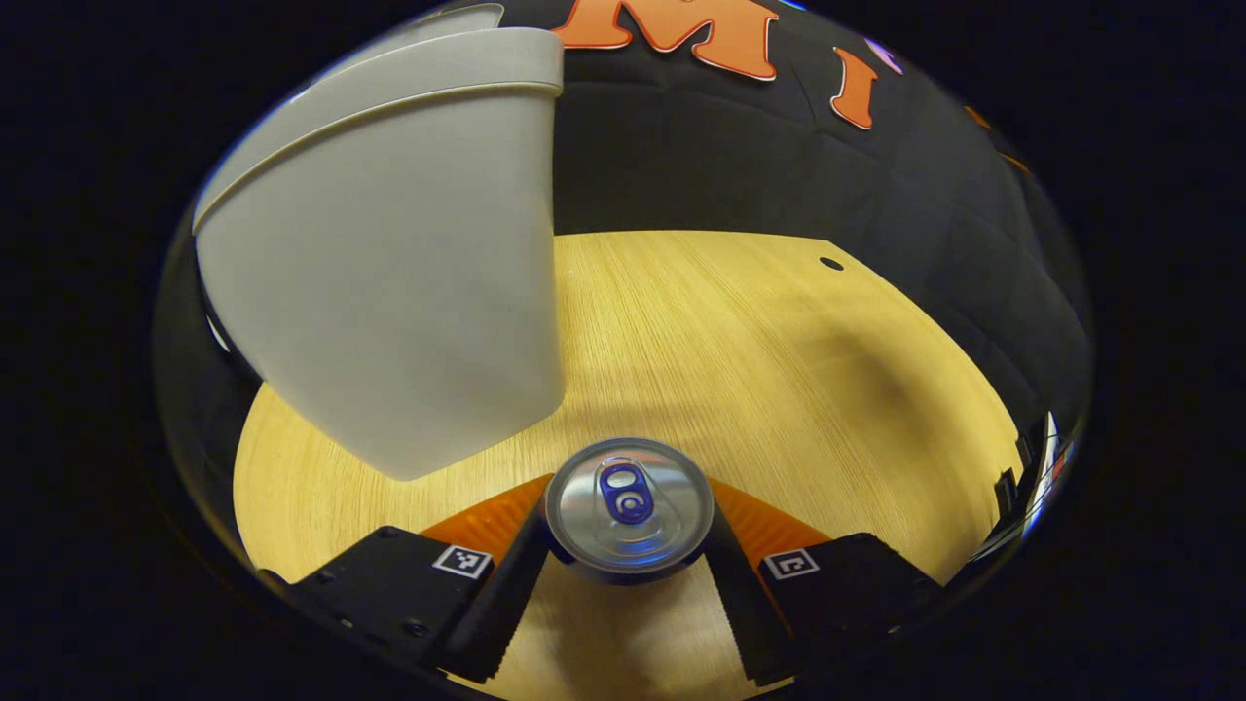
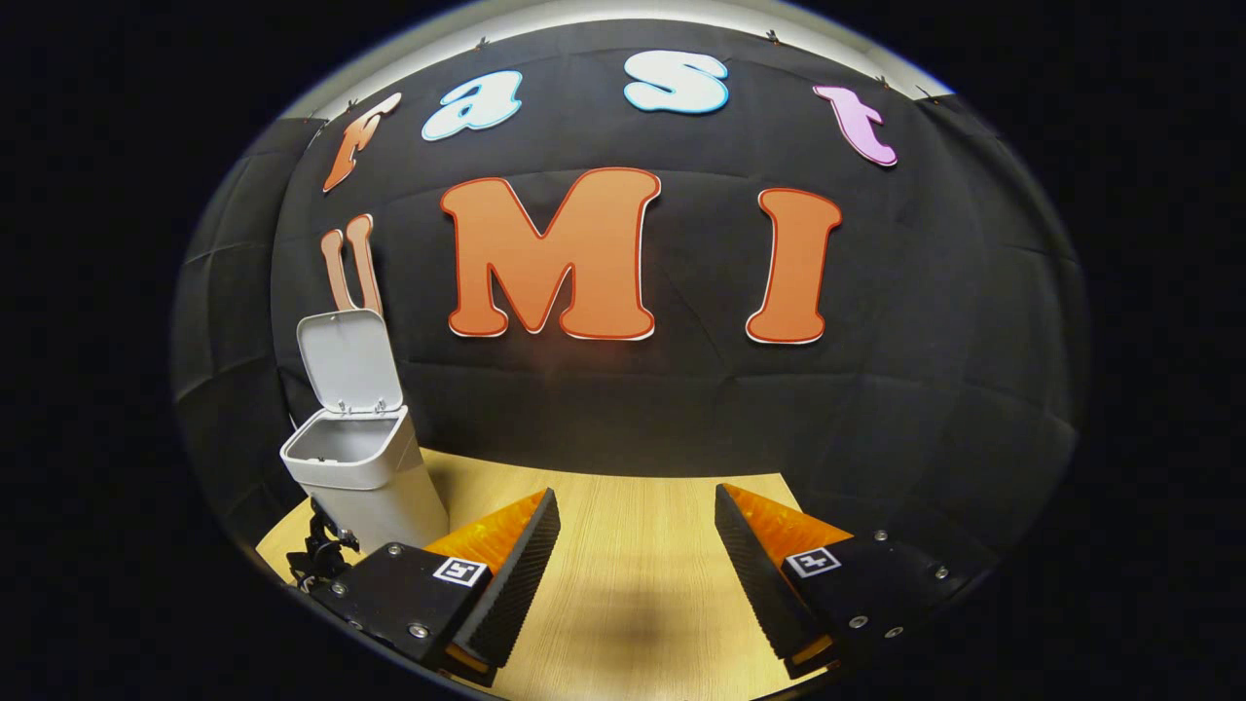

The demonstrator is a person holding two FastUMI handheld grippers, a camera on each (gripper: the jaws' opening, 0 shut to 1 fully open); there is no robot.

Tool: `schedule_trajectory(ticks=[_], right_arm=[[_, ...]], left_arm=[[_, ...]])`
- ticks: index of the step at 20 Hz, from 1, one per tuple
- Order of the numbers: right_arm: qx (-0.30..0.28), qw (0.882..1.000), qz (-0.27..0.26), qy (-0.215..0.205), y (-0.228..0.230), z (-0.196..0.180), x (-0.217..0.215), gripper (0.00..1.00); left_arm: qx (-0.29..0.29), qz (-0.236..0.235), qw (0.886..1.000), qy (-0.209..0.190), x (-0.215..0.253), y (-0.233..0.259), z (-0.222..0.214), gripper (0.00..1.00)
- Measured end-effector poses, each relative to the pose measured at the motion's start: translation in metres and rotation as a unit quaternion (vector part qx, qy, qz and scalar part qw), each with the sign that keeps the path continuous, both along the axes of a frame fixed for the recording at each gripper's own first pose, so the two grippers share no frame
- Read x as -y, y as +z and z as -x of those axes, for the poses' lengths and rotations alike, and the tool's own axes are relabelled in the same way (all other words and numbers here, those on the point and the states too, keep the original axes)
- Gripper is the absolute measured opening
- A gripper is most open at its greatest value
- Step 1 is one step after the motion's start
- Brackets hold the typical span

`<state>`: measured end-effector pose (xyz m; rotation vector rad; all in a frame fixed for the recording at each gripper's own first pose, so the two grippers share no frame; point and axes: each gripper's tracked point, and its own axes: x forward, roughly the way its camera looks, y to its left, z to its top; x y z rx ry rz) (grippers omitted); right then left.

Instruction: Press the lid of the desktop garbage bin to open it, pick up the crumpled paper on the desktop and throw it into the bin, then pick up the pop can on the desktop and drop it into the bin, and finally close the garbage bin lid.

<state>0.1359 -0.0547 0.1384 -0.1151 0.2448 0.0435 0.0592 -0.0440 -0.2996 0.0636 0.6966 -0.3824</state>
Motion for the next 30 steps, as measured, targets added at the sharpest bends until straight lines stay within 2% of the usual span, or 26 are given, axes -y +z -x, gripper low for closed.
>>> schedule_trajectory(ticks=[7,8,9,11,12,13,14,15,16,17,19,20,21,22,23,24,25,26,29,30], right_arm=[[-0.004,1.000,-0.004,0.007,-0.003,0.000,-0.006,0.95],[-0.003,1.000,-0.005,0.008,-0.003,0.000,-0.007,0.96],[-0.002,1.000,-0.006,0.009,-0.002,0.000,-0.009,0.96],[-0.001,1.000,-0.010,0.012,0.000,0.001,-0.013,0.96],[0.000,1.000,-0.012,0.013,0.002,0.002,-0.015,1.00],[0.001,1.000,-0.014,0.015,0.004,0.001,-0.017,1.00],[0.003,1.000,-0.014,0.018,0.006,0.000,-0.021,0.96],[0.007,1.000,-0.014,0.020,0.009,0.000,-0.023,1.00],[0.010,1.000,-0.013,0.022,0.012,0.000,-0.026,0.96],[0.014,0.999,-0.014,0.024,0.015,-0.001,-0.030,1.00],[0.019,0.999,-0.020,0.030,0.019,-0.002,-0.037,1.00],[0.021,0.999,-0.024,0.033,0.020,-0.004,-0.041,0.95],[0.023,0.999,-0.028,0.035,0.023,-0.005,-0.044,1.00],[0.026,0.998,-0.030,0.038,0.025,-0.005,-0.048,0.96],[0.028,0.998,-0.033,0.040,0.026,-0.006,-0.050,0.96],[0.028,0.998,-0.034,0.041,0.028,-0.007,-0.052,0.96],[0.029,0.998,-0.035,0.042,0.030,-0.007,-0.053,1.00],[0.031,0.998,-0.036,0.043,0.032,-0.007,-0.055,0.95],[0.039,0.998,-0.029,0.040,0.038,-0.006,-0.053,0.96],[0.040,0.998,-0.027,0.037,0.040,-0.005,-0.050,1.00]], left_arm=[[0.016,0.009,1.000,0.007,-0.003,0.019,-0.003,0.84],[0.019,0.012,1.000,0.006,-0.003,0.022,-0.003,0.80],[0.023,0.017,1.000,0.007,-0.005,0.032,-0.002,0.84],[0.034,0.027,0.999,0.010,-0.009,0.057,0.000,0.84],[0.041,0.033,0.999,0.010,-0.010,0.071,0.002,0.84],[0.051,0.031,0.998,0.010,-0.013,0.087,0.005,0.84],[0.063,0.026,0.998,0.011,-0.017,0.104,0.007,0.84],[0.075,0.021,0.997,0.011,-0.020,0.121,0.008,0.84],[0.085,0.018,0.996,0.010,-0.024,0.138,0.011,0.84],[0.090,0.016,0.996,0.011,-0.028,0.153,0.014,0.83],[0.095,0.014,0.995,0.009,-0.035,0.178,0.018,0.84],[0.100,0.017,0.995,0.008,-0.037,0.194,0.022,0.84],[0.108,0.024,0.994,0.004,-0.037,0.209,0.024,0.84],[0.118,0.032,0.992,0.000,-0.037,0.227,0.027,0.84],[0.129,0.037,0.991,-0.005,-0.037,0.244,0.028,0.83],[0.137,0.040,0.990,-0.006,-0.039,0.259,0.028,0.83],[0.142,0.041,0.989,-0.004,-0.044,0.272,0.027,0.83],[0.151,0.045,0.988,-0.004,-0.048,0.285,0.025,0.83],[0.178,0.064,0.982,0.003,-0.062,0.325,0.011,0.83],[0.188,0.068,0.980,0.009,-0.071,0.336,0.001,0.83]])
